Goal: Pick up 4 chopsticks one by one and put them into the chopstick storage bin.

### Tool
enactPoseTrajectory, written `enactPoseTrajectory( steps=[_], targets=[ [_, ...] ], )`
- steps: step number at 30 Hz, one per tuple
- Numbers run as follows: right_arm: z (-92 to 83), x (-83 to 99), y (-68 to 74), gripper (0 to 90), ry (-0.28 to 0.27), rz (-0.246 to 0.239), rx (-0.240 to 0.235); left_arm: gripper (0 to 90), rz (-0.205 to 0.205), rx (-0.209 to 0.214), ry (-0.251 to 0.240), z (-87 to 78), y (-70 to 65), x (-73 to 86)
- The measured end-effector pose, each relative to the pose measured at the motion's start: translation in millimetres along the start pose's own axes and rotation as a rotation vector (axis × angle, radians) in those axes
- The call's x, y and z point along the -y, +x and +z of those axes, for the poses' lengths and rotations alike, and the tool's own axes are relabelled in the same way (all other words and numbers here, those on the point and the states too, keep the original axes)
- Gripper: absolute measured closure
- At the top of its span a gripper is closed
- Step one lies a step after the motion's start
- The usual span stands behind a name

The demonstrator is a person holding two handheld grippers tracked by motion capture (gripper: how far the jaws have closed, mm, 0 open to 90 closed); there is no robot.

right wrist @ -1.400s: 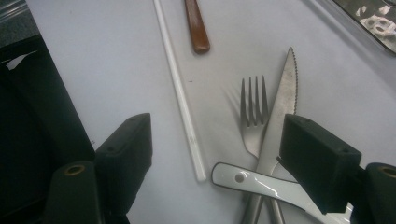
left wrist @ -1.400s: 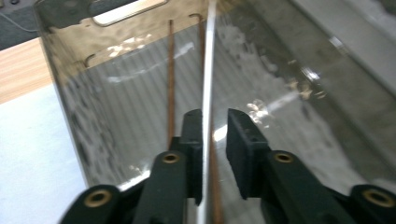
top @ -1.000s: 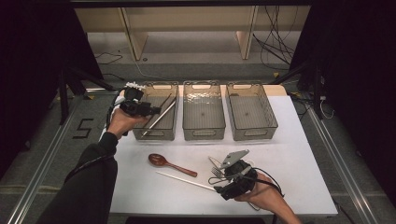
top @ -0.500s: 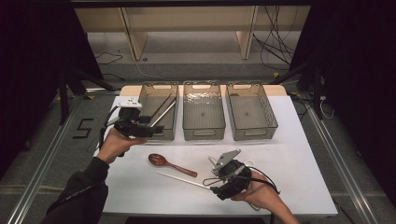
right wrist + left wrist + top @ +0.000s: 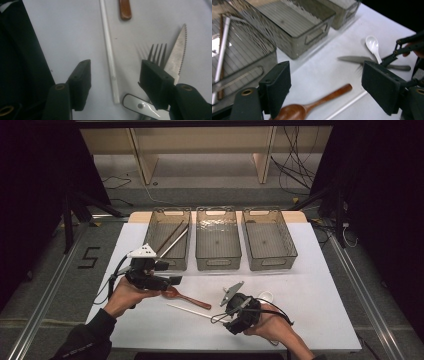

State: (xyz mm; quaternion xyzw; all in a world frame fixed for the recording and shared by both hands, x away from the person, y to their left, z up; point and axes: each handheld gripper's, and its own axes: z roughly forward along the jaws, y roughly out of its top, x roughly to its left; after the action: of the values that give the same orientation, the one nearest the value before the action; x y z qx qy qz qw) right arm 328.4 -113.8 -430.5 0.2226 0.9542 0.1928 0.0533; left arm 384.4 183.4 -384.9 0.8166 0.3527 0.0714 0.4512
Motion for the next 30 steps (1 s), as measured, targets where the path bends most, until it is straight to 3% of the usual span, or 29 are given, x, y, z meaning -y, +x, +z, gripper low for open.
enactPoseTrajectory(
  steps=[7, 8, 9, 15, 30],
  targets=[
    [9.9, 0.4, -4.0, 54.5, 0.073, -0.018, -0.017, 21.4, 0.059, 0.001, 0.0, -0.2, -15.9, 12.7],
    [10.2, 0.2, -3.8, 55.9, 0.086, 0.001, -0.021, 20.9, 0.064, 0.004, -0.002, -0.9, -17.9, 13.9],
    [12.0, 1.2, -5.9, 57.0, 0.083, -0.018, -0.021, 20.4, 0.067, 0.004, -0.004, -1.5, -19.8, 15.3],
    [17.9, 1.9, -7.7, 62.5, 0.122, -0.028, -0.027, 19.2, 0.089, -0.021, -0.011, -8.3, -26.7, 25.5],
    [28.8, -1.0, -4.6, 73.5, 0.202, -0.067, -0.025, 18.4, 0.078, -0.024, -0.031, -16.8, -28.1, 34.5]
  ],
)
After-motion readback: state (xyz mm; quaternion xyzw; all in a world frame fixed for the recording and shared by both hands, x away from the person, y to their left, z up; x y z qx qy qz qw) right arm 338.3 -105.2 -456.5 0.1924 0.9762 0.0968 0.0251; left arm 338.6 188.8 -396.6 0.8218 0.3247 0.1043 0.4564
